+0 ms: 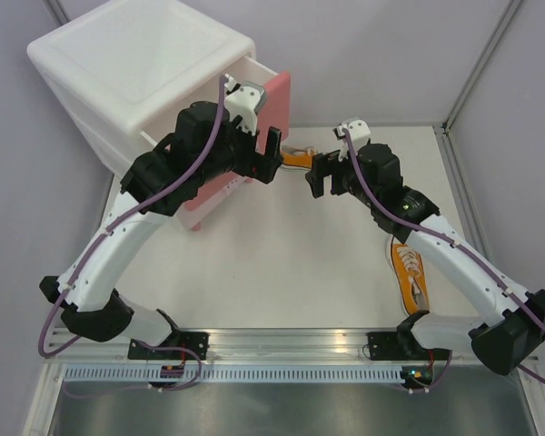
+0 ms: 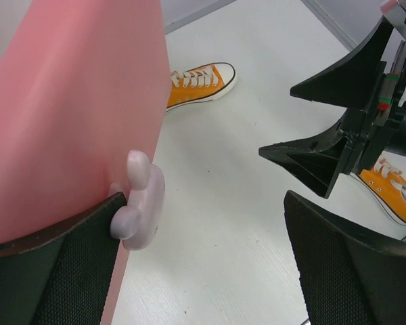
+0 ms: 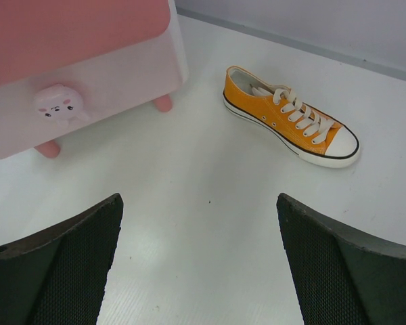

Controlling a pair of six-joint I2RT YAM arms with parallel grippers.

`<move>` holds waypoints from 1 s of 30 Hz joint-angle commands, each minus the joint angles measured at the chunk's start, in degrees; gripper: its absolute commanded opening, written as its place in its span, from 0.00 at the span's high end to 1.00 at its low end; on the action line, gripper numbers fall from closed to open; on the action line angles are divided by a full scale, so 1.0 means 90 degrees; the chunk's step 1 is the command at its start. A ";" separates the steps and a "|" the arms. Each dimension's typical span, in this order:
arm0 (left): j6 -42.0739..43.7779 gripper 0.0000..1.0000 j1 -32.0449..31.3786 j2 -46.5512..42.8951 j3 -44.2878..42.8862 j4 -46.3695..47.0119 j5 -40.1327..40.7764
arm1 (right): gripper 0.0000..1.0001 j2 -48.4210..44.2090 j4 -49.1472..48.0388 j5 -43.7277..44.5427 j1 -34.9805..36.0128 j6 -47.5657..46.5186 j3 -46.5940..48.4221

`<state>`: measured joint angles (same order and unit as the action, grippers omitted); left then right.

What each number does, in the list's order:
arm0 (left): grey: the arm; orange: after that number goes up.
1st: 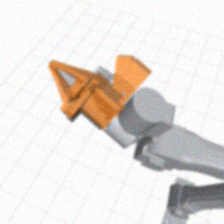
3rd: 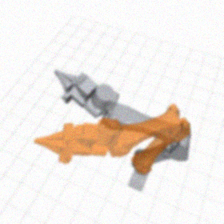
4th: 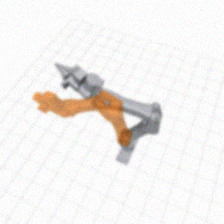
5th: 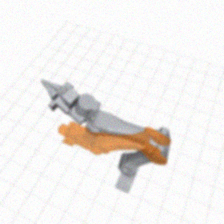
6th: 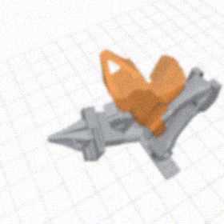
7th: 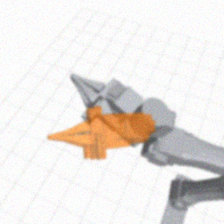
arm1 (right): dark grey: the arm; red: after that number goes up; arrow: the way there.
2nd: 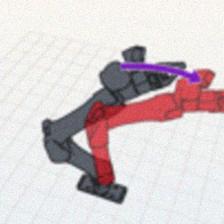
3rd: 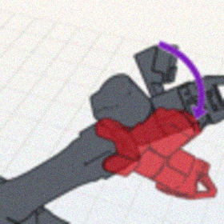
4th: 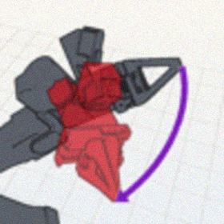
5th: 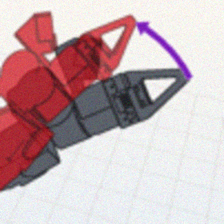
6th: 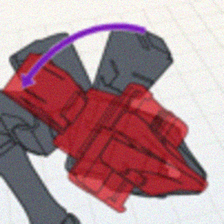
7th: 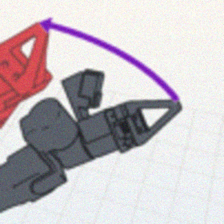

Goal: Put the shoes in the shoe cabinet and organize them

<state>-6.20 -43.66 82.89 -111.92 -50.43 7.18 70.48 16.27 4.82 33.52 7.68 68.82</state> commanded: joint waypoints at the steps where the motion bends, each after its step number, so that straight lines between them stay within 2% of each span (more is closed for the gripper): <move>1: -0.0708 0.01 -0.0266 -0.0275 -0.0025 0.0037 0.0452 | 0.02 0.0060 -0.0216 0.0031 -0.0033 0.0025 0.0274; 5: -0.0474 0.00 -0.0383 -0.0168 -0.0599 0.0028 0.0404 | 0.02 0.0079 -0.0177 0.0080 -0.0033 -0.0004 0.0274; 10: -0.0395 0.00 -0.0520 0.0067 -0.1197 0.0008 -0.0114 | 0.02 0.0050 -0.0119 0.0138 -0.0052 -0.0024 0.0244; 17: -0.0260 0.00 -0.0676 -0.0225 -0.0241 0.0387 0.1076 | 0.02 0.0079 -0.0109 0.0129 -0.0062 0.0006 0.0205; 20: 0.0101 0.00 -0.0686 -0.0217 -0.0298 0.0720 0.1010 | 0.02 0.0060 -0.0089 0.0138 -0.0072 0.0015 0.0147; 27: 0.0239 0.00 -0.0705 0.0485 -0.2055 0.0750 0.0385 | 0.02 0.0001 -0.0031 0.0168 -0.0082 0.0055 0.0108; 30: 0.0239 0.01 -0.0706 0.0730 -0.2729 0.0750 0.0422 | 0.02 0.0001 0.0008 0.0207 -0.0082 0.0064 0.0117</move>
<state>-6.02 -49.65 87.94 -131.04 -46.48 12.16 71.11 16.53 5.69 33.10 7.70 68.93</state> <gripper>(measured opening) 0.994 0.979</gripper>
